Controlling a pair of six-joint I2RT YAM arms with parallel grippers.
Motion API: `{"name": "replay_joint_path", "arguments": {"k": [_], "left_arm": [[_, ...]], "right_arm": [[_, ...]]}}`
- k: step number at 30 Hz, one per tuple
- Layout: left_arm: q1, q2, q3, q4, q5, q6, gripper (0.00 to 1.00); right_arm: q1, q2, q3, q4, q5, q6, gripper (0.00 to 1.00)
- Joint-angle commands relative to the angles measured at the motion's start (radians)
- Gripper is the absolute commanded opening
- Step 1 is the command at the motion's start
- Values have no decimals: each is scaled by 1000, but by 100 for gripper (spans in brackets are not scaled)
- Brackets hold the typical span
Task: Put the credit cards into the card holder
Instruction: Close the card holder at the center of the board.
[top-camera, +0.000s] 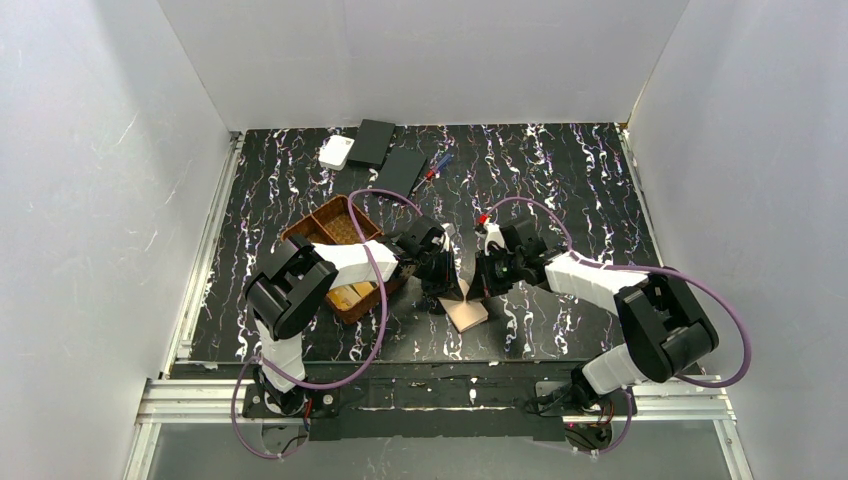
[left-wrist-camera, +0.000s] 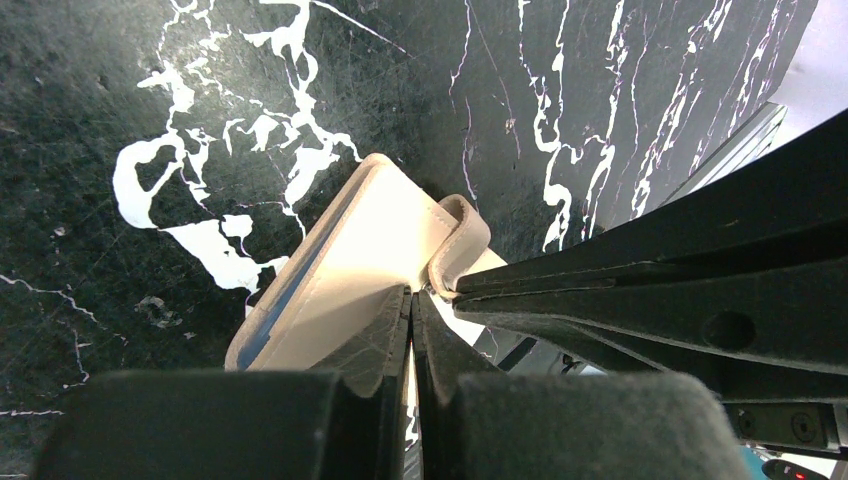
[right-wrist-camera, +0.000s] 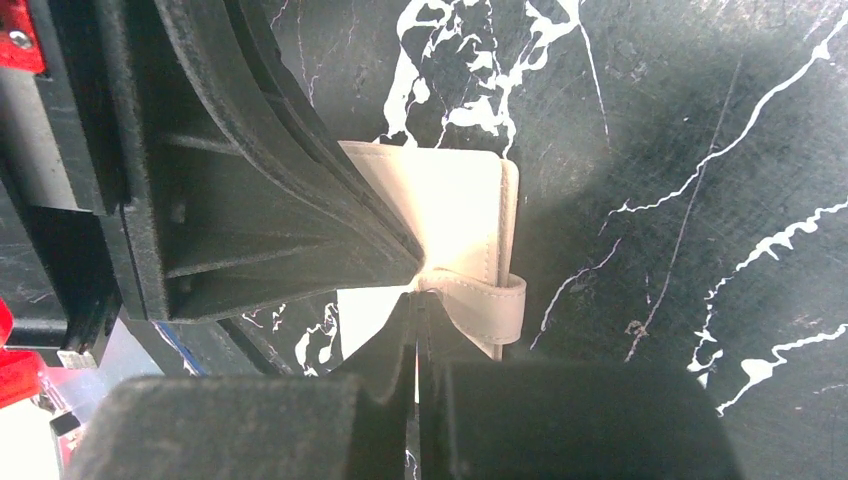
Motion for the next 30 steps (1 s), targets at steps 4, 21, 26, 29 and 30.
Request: {"name": "replay_joint_path", "arguments": {"k": [4,21,26,29,30], "left_arm": [[0,11,-14,-34,-30,26,0],[0,4,-14,-38,-29,27,0],[-1,-11,-17,-42,-33,33,0],[0,-19,-19,-42,-22,41,0],[0,-24,-19,-45,-17,48,0]], "right_arm": [[-1,27,-13,19,-35,-7,1],[30,193,10,-86,103,-12,1],[14,215,2,-35,86,25,1],[-38,249,3,11,20,74,1],[-60,271,9,12,5,84,1]]}}
